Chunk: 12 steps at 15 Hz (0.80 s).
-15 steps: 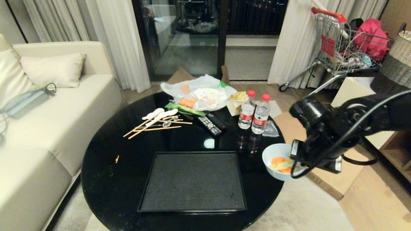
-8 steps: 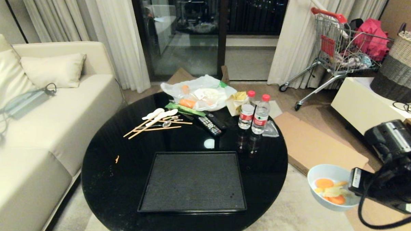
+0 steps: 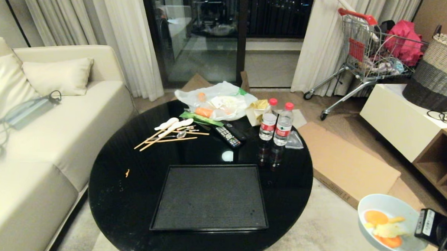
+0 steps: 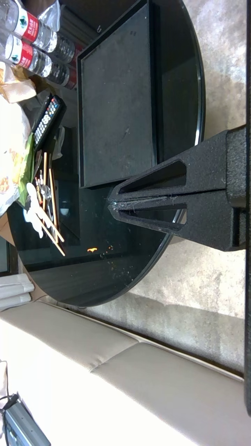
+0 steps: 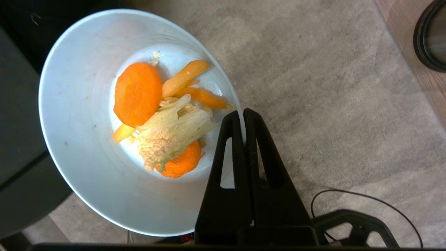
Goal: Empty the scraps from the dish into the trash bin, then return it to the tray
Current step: Move the bowl over the trash can
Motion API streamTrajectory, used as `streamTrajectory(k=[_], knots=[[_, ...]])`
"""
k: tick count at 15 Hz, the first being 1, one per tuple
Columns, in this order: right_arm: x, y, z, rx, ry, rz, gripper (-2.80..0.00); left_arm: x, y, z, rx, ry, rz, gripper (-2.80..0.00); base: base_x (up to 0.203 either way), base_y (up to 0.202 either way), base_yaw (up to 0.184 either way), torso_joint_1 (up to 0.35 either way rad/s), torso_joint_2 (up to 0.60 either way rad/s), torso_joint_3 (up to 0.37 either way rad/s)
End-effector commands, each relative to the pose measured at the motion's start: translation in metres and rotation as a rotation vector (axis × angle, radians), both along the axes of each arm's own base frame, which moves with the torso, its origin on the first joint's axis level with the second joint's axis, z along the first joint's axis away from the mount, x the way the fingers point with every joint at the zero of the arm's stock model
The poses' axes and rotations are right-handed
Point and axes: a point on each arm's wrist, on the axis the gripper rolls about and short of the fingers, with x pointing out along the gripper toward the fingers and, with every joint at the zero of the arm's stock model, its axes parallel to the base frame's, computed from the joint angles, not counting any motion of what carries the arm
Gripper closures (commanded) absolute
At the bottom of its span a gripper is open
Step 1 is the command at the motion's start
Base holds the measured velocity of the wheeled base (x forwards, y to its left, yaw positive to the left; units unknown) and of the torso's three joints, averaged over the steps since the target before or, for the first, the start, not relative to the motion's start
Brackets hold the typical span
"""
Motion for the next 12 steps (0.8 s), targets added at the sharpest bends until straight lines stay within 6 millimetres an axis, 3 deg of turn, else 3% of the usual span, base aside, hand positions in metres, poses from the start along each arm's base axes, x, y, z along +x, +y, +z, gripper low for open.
streamTrajectory(k=[1,12], knots=[[-0.0174,-0.0022,-0.0008,0.005,-0.026,-0.005,0.00,0.0000,0.0000,0.0000,0.000,-0.001,0.000,0.00,0.000,0.000,0.000,0.000,0.00,0.000],[-0.0258,-0.0035,-0.0094,0.001,-0.002,-0.009,0.00,0.0000,0.0000,0.0000,0.000,-0.001,0.000,0.00,0.000,0.000,0.000,0.000,0.00,0.000]])
